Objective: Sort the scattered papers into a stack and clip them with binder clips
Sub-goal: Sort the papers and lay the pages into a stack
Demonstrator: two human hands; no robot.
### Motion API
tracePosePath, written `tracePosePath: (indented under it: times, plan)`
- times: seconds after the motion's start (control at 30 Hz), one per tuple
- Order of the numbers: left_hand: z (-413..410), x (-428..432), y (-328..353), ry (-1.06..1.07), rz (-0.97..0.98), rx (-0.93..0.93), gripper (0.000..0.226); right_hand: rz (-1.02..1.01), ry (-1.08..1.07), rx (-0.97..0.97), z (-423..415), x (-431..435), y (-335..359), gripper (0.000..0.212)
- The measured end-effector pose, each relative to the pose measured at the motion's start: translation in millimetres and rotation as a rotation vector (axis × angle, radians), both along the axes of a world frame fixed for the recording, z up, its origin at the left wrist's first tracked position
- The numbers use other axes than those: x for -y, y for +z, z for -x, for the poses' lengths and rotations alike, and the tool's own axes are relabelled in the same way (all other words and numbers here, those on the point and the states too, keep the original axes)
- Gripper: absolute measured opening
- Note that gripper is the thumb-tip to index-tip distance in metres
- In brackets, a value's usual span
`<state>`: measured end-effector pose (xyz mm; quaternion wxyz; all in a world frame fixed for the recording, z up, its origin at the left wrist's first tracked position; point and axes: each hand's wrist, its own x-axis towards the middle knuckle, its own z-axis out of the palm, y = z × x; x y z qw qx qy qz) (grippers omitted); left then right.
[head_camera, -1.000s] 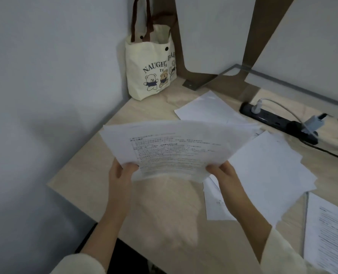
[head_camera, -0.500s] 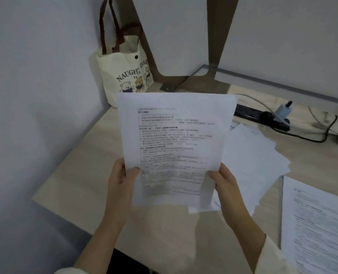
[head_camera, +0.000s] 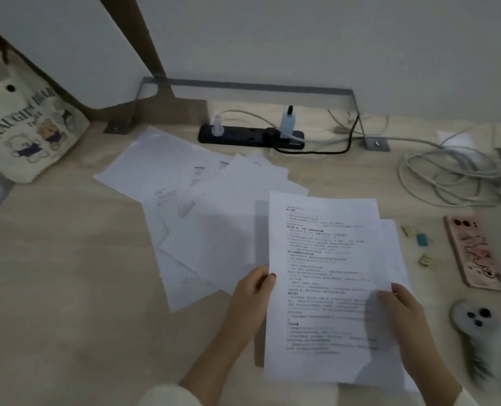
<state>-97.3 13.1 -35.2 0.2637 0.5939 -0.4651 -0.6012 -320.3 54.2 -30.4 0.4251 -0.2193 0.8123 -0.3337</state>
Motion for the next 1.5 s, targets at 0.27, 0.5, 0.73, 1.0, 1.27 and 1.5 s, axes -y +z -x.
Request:
tracePosePath:
  times: [0.27,0.5,0.73,1.0,1.27,1.5]
  plan:
    - [79,-6,-43,-0.047,0.028,0.208,0.022,-0.056,-0.006,-0.230,64,-14,-28,0.016]
    - [92,-9,-46,-0.022,0.035,0.261,0.041,-0.116,0.112,-0.464,65,-15,-42,0.034]
    - [80,-6,-37,-0.090,0.159,0.286,0.038,-0.103,0.149,-0.467,63,-13,-31,0.041]
    - [0,33,-50,-0.289,0.186,1.053,0.081,0.047,0.292,-0.393,39,36,-18,0.038]
    - [-23,36,-59,-0.480,0.499,1.129,0.036,0.109,0.628,-0.209,-36,75,-21,0.036]
    - [-45,33,-33,-0.019,0.306,0.617,0.046,-0.001,0.639,0.101,-77,97,-19,0.030]
